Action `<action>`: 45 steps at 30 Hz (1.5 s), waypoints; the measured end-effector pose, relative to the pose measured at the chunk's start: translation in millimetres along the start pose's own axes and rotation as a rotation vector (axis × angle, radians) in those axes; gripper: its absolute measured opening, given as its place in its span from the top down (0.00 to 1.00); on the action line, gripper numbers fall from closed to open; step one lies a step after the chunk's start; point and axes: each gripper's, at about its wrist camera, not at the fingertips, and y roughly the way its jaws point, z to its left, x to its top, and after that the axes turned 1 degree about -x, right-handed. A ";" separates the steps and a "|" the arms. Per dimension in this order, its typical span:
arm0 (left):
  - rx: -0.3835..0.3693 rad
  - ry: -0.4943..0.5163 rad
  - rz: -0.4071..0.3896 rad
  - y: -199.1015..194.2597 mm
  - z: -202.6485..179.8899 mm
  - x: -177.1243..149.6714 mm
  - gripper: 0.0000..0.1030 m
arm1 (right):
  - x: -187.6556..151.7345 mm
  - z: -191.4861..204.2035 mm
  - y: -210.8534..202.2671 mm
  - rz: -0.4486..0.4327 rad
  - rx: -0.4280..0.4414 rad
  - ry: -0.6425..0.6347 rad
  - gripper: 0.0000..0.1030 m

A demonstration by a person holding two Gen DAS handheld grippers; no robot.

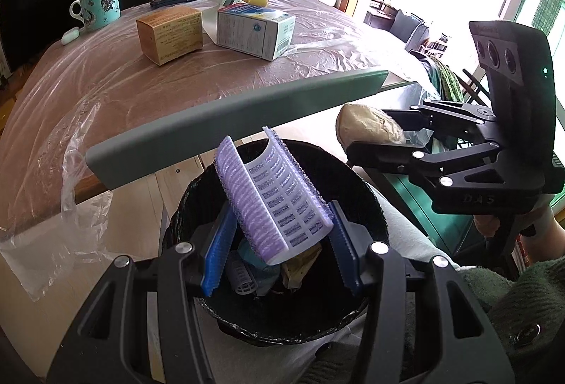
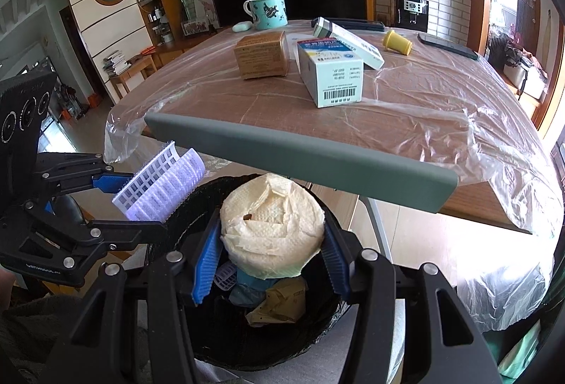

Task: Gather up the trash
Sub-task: 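Carry the rack and tissue roll over the black bin, then lower the rack and tissue roll into the bin and open both tools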

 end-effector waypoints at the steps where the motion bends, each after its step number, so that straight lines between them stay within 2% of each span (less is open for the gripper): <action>1: 0.002 0.000 0.004 1.3 0.6 -1.2 0.48 | -1.5 0.2 1.2 0.003 -0.001 -0.001 0.50; 45: 0.022 -0.022 0.148 56.8 20.6 -15.3 0.48 | -15.2 -2.2 49.0 0.120 -0.007 0.000 0.50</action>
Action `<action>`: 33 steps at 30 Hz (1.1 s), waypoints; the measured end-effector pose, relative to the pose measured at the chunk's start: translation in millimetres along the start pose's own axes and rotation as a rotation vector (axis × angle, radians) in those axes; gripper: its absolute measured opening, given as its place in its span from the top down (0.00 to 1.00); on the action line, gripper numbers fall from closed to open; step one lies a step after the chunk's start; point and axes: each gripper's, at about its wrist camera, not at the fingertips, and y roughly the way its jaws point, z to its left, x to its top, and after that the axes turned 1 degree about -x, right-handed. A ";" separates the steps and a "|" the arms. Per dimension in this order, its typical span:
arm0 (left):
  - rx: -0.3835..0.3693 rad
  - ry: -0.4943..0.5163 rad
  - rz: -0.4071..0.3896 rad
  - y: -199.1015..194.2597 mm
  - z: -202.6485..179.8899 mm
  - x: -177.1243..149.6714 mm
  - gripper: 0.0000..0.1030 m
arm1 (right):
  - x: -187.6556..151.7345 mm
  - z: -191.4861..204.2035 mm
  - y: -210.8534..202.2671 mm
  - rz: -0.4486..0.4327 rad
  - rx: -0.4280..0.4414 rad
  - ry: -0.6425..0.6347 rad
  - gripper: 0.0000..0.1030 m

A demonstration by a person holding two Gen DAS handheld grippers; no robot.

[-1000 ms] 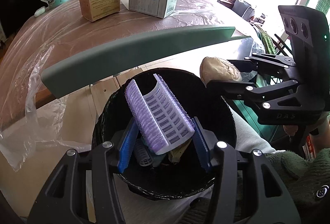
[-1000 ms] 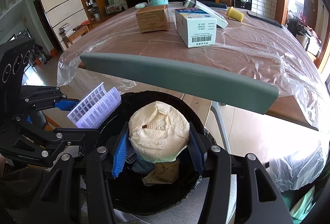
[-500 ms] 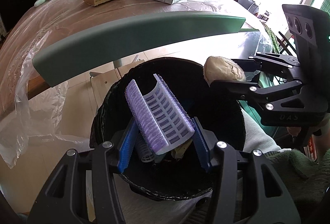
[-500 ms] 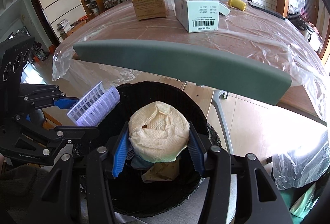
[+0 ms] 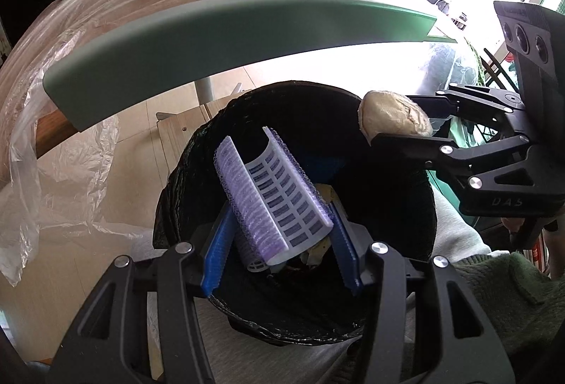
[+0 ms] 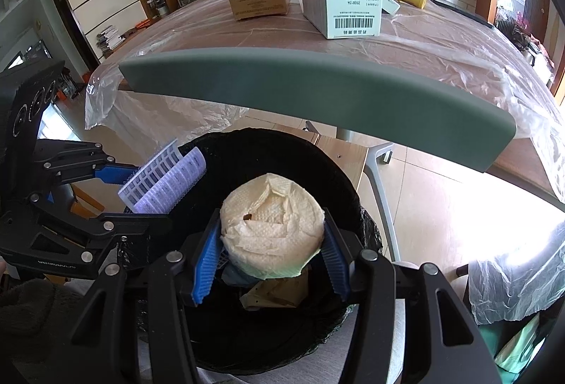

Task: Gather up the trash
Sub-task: 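Lower the rack and tissue roll into the bin and open both tools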

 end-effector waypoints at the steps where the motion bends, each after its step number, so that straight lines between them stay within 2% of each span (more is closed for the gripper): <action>1: 0.001 0.000 0.002 1.0 0.2 0.1 0.48 | 0.0 -0.3 0.6 0.002 -0.001 0.001 0.50; 33: 0.041 0.029 0.056 22.2 2.3 1.2 0.48 | -2.7 2.4 19.0 0.044 -0.020 0.010 0.50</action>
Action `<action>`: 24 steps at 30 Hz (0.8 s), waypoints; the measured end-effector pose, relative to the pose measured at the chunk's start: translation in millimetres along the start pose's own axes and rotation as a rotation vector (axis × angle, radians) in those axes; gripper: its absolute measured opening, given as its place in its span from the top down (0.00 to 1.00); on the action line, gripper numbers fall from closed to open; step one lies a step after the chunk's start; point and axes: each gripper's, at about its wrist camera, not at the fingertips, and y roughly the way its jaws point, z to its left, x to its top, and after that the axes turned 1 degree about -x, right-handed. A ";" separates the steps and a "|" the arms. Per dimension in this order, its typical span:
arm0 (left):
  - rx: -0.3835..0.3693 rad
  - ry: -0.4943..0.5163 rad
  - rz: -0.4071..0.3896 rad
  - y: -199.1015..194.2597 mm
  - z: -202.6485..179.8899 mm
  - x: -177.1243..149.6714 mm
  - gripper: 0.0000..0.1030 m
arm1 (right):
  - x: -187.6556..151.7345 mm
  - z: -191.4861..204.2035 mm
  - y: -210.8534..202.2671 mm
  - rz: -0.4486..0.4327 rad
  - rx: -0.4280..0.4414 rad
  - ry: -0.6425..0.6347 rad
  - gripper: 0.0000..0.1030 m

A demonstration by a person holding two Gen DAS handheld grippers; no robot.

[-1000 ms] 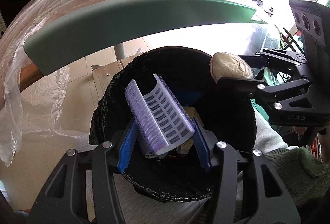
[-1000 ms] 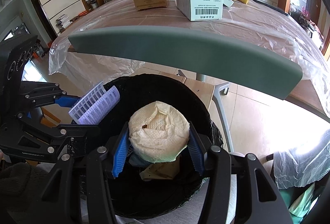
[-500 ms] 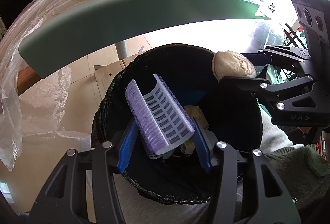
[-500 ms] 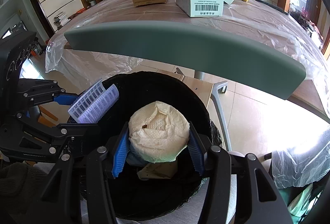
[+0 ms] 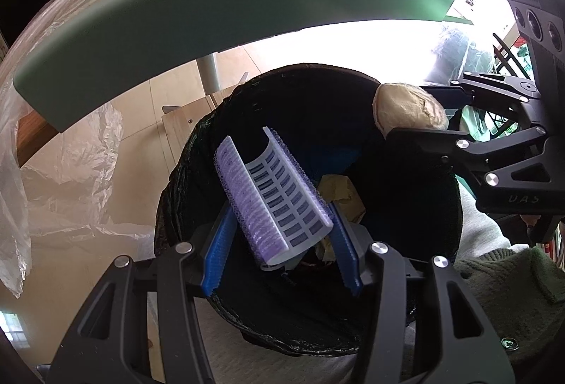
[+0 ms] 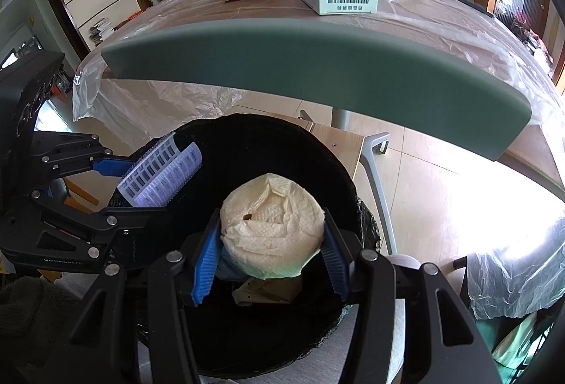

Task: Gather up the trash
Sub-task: 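Lower the rack and tissue roll into the bin and open both tools, then move both tools back toward the table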

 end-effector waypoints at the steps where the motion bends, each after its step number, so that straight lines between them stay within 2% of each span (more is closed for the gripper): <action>1: 0.001 0.000 0.000 0.6 0.1 0.0 0.48 | 0.2 -0.4 0.8 0.001 -0.001 0.001 0.50; 3: -0.047 0.013 -0.031 -3.2 -0.7 -0.9 0.46 | 0.8 -0.2 1.8 0.003 0.003 0.000 0.50; 4: -0.075 0.014 -0.056 -7.9 -2.8 -0.7 0.32 | 1.1 1.6 1.9 0.000 0.008 -0.001 0.49; 6: -0.064 -0.009 -0.118 -17.0 0.0 -0.2 0.08 | 1.3 -0.5 -2.3 -0.020 0.010 0.015 0.35; 7: -0.065 -0.019 -0.134 -20.3 2.2 0.2 0.08 | 1.0 -1.7 -5.2 -0.032 0.008 0.028 0.22; 8: -0.072 -0.028 -0.136 -21.8 4.4 0.6 0.08 | 1.1 -3.1 -8.3 -0.044 0.014 0.039 0.20; 10: -0.084 -0.046 -0.150 -26.7 8.4 0.5 0.08 | 2.1 -5.3 -15.6 -0.062 0.025 0.051 0.20; 16: -0.087 0.005 -0.213 -63.2 3.1 -0.3 0.08 | 8.0 -1.4 -59.9 -0.188 -0.045 -0.019 0.17; 19: -0.081 0.035 -0.311 -100.8 -0.9 7.2 0.07 | 16.5 -2.3 -94.5 -0.316 -0.083 -0.039 0.09; 20: -0.057 0.025 -0.379 -119.2 1.5 12.8 0.06 | 18.7 -2.9 -105.6 -0.374 -0.106 -0.032 0.05; 22: -0.009 -0.018 -0.516 -146.8 10.1 23.0 0.01 | 24.8 -7.1 -129.5 -0.537 -0.164 0.011 0.04; 24: 0.027 -0.090 -0.600 -160.4 23.0 32.4 0.01 | 35.5 -16.3 -140.7 -0.613 -0.195 0.060 0.04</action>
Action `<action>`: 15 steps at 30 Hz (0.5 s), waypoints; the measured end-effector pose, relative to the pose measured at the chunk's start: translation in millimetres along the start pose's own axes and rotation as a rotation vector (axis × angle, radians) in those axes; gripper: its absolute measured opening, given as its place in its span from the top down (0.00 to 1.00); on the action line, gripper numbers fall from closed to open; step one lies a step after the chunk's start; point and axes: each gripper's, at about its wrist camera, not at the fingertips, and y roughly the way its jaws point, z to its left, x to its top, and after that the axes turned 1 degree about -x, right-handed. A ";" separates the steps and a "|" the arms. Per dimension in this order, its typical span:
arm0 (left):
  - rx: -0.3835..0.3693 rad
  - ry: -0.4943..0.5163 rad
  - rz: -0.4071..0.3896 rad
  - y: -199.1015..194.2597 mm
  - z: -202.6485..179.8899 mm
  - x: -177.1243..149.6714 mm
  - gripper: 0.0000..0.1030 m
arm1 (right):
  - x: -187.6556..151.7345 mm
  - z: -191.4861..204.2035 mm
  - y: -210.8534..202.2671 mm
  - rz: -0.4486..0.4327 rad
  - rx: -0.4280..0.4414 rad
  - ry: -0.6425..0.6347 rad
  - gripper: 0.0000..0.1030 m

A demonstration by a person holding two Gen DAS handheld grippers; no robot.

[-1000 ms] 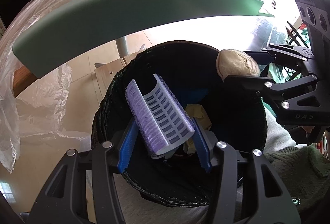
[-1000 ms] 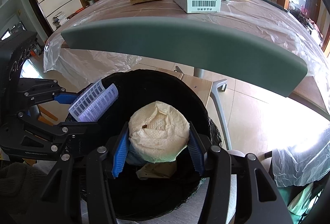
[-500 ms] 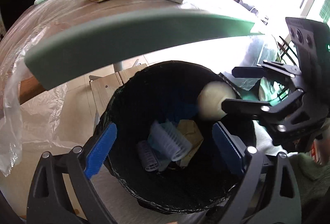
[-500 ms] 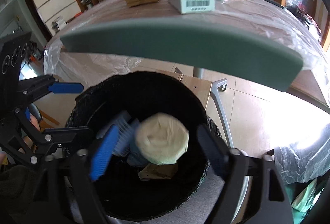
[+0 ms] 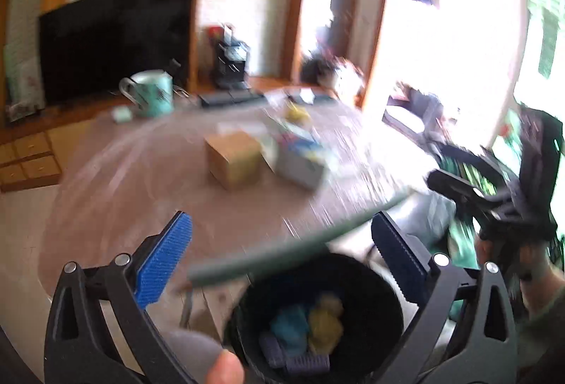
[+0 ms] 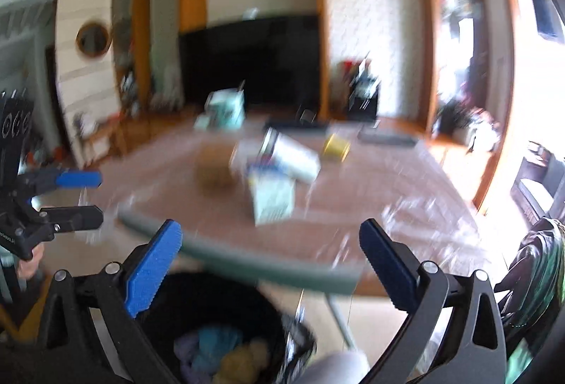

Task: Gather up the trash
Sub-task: 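Move both tools back toward the table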

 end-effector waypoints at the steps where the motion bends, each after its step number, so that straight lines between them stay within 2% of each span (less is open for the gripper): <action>1: 0.016 -0.037 -0.005 4.4 8.1 8.2 0.01 | 6.2 -1.5 6.1 0.011 0.003 0.002 0.04; 3: 0.030 -0.116 0.054 24.1 23.6 22.1 0.01 | 14.5 -1.2 21.5 0.041 0.015 -0.010 0.04; 6: -0.013 -0.253 0.187 68.1 45.9 33.4 0.01 | 17.8 4.1 47.0 0.076 -0.009 -0.043 0.04; 8: -0.030 -0.312 0.209 88.8 54.0 34.5 0.02 | 17.3 10.4 66.2 0.125 -0.018 -0.068 0.04; 11: 0.026 -0.317 0.237 114.1 57.9 42.7 0.02 | 14.4 17.1 96.6 0.208 -0.010 -0.070 0.04; 15: 0.050 -0.290 0.264 140.0 47.7 53.5 0.02 | 13.1 22.1 122.3 0.253 -0.010 -0.073 0.04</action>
